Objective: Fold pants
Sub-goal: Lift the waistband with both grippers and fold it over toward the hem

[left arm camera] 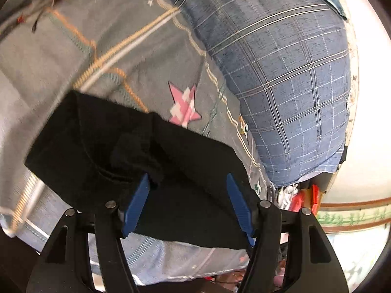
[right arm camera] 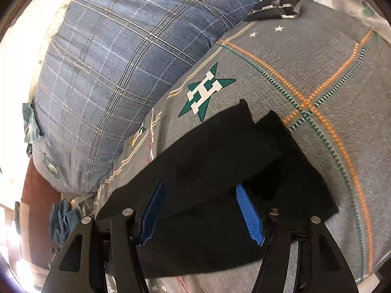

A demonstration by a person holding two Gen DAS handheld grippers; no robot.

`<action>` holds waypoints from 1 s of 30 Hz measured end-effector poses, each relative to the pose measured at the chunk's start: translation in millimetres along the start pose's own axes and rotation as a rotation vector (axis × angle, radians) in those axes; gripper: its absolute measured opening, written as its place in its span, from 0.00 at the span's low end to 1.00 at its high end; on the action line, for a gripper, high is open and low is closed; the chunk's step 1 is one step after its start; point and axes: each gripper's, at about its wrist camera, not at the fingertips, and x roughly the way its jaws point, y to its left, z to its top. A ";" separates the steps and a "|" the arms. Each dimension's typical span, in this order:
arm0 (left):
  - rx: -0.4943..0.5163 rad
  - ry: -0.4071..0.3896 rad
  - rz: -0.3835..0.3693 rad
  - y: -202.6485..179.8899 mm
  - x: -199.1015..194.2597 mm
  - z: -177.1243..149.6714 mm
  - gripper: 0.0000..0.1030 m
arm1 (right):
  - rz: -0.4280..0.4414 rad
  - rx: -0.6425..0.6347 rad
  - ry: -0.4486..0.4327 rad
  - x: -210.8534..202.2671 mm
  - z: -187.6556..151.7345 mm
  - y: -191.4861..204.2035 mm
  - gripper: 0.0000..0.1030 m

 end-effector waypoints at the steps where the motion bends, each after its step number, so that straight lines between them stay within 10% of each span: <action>1: -0.034 0.024 -0.026 2.0 -1.1 -5.7 0.63 | 0.005 0.015 -0.001 1.0 1.8 -1.0 0.61; 5: -0.073 0.041 -0.149 0.1 -15.2 -27.9 0.63 | 0.027 0.049 -0.007 -0.3 7.8 -6.1 0.61; 19: -0.135 -0.016 0.001 8.3 45.1 18.4 0.67 | 0.051 0.114 -0.009 0.9 13.6 -16.9 0.60; 20: -0.120 -0.021 -0.001 4.1 46.6 22.5 0.62 | 0.052 0.122 -0.012 1.3 15.3 -17.2 0.61; 22: -0.075 -0.004 -0.002 -2.0 52.5 26.9 0.15 | 0.040 0.115 -0.021 3.0 18.0 -14.8 0.60; 24: -0.050 0.011 -0.006 -6.3 57.1 32.2 0.06 | -0.005 0.087 -0.032 7.2 21.0 -8.6 0.47; 26: 0.002 -0.007 0.017 -15.3 54.3 35.7 0.04 | -0.046 0.053 -0.036 11.2 25.8 -2.5 0.03; 30: 0.125 -0.068 -0.052 -47.9 24.7 30.3 0.03 | 0.079 -0.005 -0.091 -12.4 53.2 21.4 0.04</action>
